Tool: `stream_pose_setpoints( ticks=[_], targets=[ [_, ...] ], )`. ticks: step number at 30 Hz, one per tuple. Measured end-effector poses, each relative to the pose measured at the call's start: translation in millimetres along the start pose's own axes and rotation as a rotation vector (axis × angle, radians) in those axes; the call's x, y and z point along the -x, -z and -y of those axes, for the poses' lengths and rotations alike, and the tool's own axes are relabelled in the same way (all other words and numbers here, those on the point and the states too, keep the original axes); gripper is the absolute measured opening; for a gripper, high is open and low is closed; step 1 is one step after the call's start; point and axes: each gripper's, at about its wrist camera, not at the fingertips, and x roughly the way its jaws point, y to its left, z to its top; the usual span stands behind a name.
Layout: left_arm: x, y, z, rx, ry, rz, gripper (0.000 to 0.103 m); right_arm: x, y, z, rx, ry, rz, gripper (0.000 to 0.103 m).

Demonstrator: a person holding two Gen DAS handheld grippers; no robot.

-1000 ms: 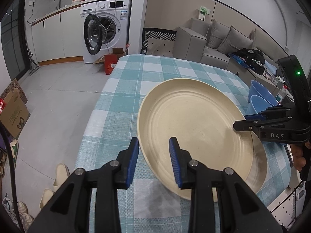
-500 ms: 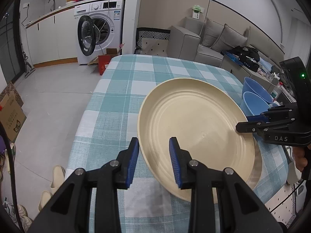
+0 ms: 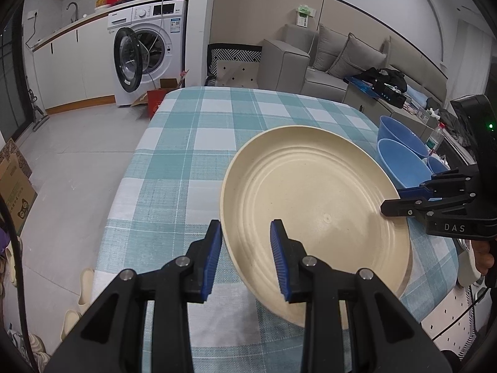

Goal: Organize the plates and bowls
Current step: 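Lift the cream plate with both grippers and carry it toward the plate stack, then lower the held plate with both grippers onto the stacked cream plates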

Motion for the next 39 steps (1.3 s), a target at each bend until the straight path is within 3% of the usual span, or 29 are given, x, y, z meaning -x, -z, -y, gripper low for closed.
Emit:
stream_pose_setpoints(
  ticks=[39],
  targets=[
    [-38,18,53,-0.126,-0.009,-0.071,0.030,-13,47,34,-0.061,0.066,-0.050,0.020]
  ],
)
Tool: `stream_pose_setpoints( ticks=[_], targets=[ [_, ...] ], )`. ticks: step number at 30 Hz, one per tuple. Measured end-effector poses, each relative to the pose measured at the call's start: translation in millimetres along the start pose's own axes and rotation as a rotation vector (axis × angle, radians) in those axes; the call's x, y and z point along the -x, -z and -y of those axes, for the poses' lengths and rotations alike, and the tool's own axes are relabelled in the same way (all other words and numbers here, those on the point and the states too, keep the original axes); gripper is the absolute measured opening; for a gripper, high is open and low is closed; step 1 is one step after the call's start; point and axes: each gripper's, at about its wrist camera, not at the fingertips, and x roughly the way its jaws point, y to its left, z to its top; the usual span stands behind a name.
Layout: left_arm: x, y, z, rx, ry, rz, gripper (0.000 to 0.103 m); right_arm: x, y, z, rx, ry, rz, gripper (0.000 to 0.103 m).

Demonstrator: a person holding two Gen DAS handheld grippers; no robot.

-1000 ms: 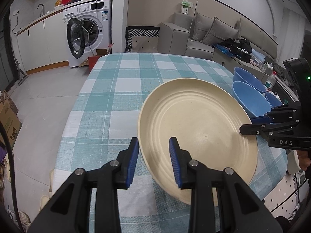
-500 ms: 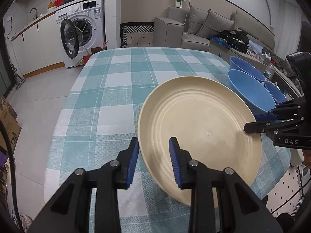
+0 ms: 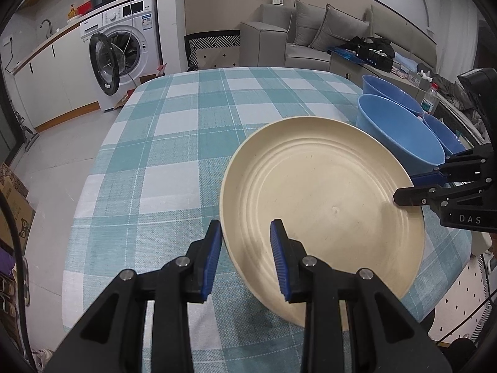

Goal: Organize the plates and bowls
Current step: 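Lower the held plate with both grippers onto the stacked cream plates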

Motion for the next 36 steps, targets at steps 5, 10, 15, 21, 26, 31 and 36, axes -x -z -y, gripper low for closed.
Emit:
stream_pose_setpoints(
  ticks=[5,10,15,21,26,31,36],
  targets=[
    [-4,1,5,-0.009,-0.004,-0.005,0.030,-1,1,1,0.000,0.019,-0.002,0.020],
    [-5,3,7,-0.018,-0.006,-0.008,0.030,-2,4,1,0.005,0.031,-0.007,0.020],
    [-6,4,11,-0.030,-0.015,-0.013,0.030,-6,5,0,0.011,0.044,-0.020,0.020],
    [-9,5,14,-0.038,-0.021,-0.019,0.030,-7,5,0,0.020,0.056,-0.029,0.020],
    [-11,6,17,-0.047,-0.027,-0.026,0.030,-10,6,0,0.028,0.067,-0.037,0.020],
    [-12,7,18,-0.053,-0.032,-0.030,0.030,-13,5,-3,0.041,0.080,-0.044,0.020],
    [-14,8,20,-0.062,-0.035,-0.036,0.030,-15,5,-2,0.042,0.084,-0.052,0.020]
  ],
)
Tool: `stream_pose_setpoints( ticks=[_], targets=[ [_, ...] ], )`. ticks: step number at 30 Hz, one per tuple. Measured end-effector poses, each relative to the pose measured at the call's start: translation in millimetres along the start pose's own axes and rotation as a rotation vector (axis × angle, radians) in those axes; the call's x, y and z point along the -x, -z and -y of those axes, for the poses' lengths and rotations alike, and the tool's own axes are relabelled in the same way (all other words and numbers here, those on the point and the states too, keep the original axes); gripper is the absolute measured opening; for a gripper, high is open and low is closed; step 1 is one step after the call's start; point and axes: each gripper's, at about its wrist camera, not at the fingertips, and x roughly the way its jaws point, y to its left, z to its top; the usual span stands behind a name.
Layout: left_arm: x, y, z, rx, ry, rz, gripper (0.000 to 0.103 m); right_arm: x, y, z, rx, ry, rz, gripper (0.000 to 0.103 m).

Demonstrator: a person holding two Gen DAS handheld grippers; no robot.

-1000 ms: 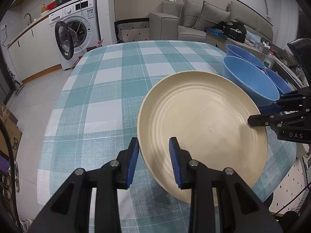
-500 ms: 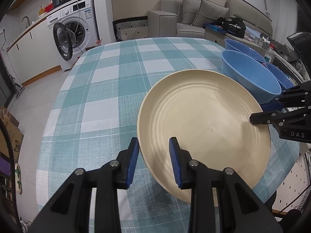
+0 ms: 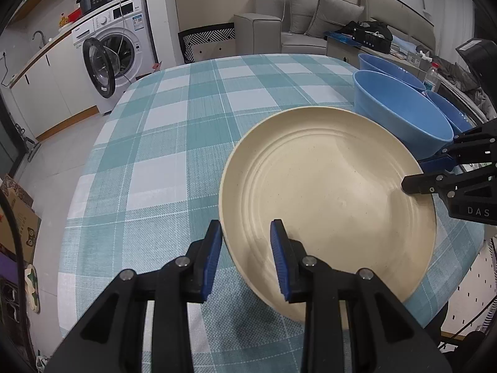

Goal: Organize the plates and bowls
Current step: 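Lower the held plate with both grippers onto the stacked cream plates, then open the left gripper while the right gripper opens, releasing the plate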

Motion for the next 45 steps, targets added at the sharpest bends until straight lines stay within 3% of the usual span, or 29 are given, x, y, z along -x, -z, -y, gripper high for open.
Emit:
stream_pose_setpoints(
  ticks=[35,41,43,45],
  targets=[
    [-6,2,1,-0.015,0.000,-0.017,0.031,-8,6,-15,0.079,0.088,-0.007,0.023],
    [-6,2,1,-0.017,0.001,-0.016,0.035,-8,6,-19,0.100,0.106,-0.007,0.026],
    [-4,2,2,-0.022,0.005,-0.012,0.039,-8,6,-20,0.103,0.110,-0.008,0.026],
    [-2,2,4,-0.030,0.001,-0.004,0.049,-8,6,-21,0.107,0.113,-0.007,0.027]
  ],
)
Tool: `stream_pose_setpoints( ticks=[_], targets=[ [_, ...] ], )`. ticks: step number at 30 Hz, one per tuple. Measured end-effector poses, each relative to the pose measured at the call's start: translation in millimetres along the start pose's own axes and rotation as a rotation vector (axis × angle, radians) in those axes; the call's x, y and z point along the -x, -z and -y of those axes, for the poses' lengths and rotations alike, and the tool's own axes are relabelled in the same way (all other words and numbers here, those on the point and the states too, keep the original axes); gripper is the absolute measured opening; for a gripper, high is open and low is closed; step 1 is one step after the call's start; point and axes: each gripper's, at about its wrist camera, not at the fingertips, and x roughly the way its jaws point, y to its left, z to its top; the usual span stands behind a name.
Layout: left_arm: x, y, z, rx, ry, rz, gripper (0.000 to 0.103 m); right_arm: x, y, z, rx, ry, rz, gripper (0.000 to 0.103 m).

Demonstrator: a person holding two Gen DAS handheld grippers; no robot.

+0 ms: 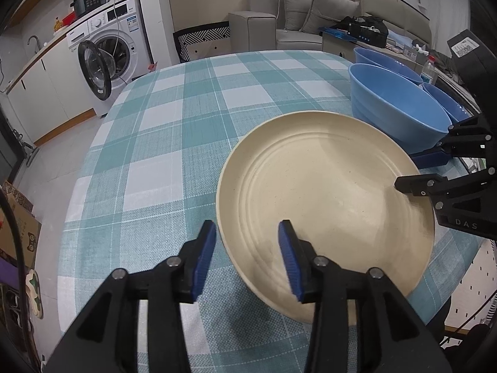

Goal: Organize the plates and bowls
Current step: 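Open the left gripper while the right gripper opens, releasing the plate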

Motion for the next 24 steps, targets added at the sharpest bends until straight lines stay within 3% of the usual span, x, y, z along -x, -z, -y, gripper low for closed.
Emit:
stream_pose_setpoints(
  ticks=[7,10,15,20,24],
  targets=[
    [3,-2,-2,0.003,-0.006,0.007,0.053,1,1,-1,0.019,0.005,-0.001,0.036],
    [7,-2,-4,0.007,0.001,0.019,0.056,5,3,1,0.012,-0.007,0.016,0.045],
    [13,-4,-5,0.013,0.018,0.036,0.059,11,6,6,-0.016,-0.060,0.055,0.069],
    [17,-5,-5,0.014,0.024,0.050,0.060,15,11,8,-0.032,-0.096,0.072,0.070],
    [20,-6,-3,0.011,0.030,0.060,0.062,19,17,12,-0.065,-0.154,0.099,0.077]
  ],
)
